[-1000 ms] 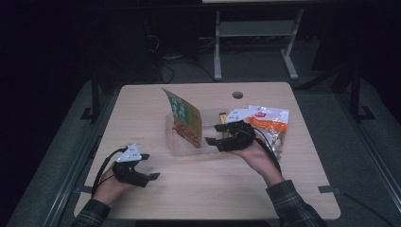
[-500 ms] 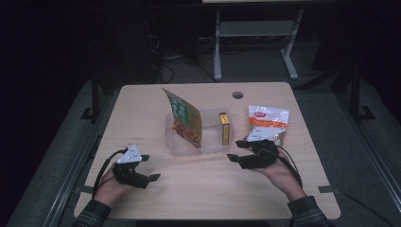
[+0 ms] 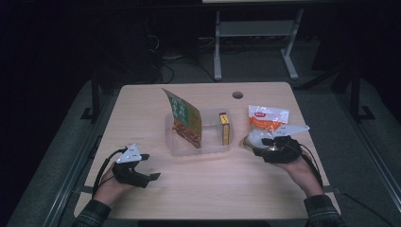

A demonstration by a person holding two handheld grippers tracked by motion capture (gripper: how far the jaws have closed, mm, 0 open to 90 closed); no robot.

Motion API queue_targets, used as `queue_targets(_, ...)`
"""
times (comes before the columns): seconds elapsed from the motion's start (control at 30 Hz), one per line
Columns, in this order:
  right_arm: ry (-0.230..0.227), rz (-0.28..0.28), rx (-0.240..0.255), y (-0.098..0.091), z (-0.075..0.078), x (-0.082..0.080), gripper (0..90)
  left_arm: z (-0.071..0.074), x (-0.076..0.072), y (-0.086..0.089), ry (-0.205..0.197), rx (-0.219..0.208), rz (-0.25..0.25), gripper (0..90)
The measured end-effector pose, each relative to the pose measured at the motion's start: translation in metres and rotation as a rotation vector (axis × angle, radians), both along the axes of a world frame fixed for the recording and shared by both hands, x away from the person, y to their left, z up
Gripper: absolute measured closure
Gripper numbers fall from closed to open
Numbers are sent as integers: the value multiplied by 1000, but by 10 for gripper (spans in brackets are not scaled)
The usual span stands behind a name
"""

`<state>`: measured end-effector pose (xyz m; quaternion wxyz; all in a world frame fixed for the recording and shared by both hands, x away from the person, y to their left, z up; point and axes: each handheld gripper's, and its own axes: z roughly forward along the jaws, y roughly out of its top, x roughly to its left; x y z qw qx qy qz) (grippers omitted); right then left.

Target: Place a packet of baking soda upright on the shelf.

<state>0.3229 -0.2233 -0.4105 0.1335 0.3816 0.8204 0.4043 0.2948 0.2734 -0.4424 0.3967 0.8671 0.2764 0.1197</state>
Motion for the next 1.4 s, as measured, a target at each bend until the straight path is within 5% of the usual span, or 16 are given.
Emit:
queue_targets(0.1,12,-39,1,-9,-2,8,506,0,0,0,1,-1,-3,137)
queue_targets(0.37,14,-105,-63,-20,-6,38,886,-1,0,-2,9,6,-6,138)
queue_targets(0.6,44,-104,-133,-29,-18,59,898,-2,2,-3,14,9,-8,138)
queue_targets(0.77,63,-82,-153,-27,-24,60,898,-3,2,-3,19,9,-11,138)
queue_targets(1.0,45,-51,-242,-16,-29,59,899,-2,1,-3,7,15,-19,138)
queue_targets(1.4,76,6,-239,-15,-28,50,900,-2,1,-3,10,12,-19,138)
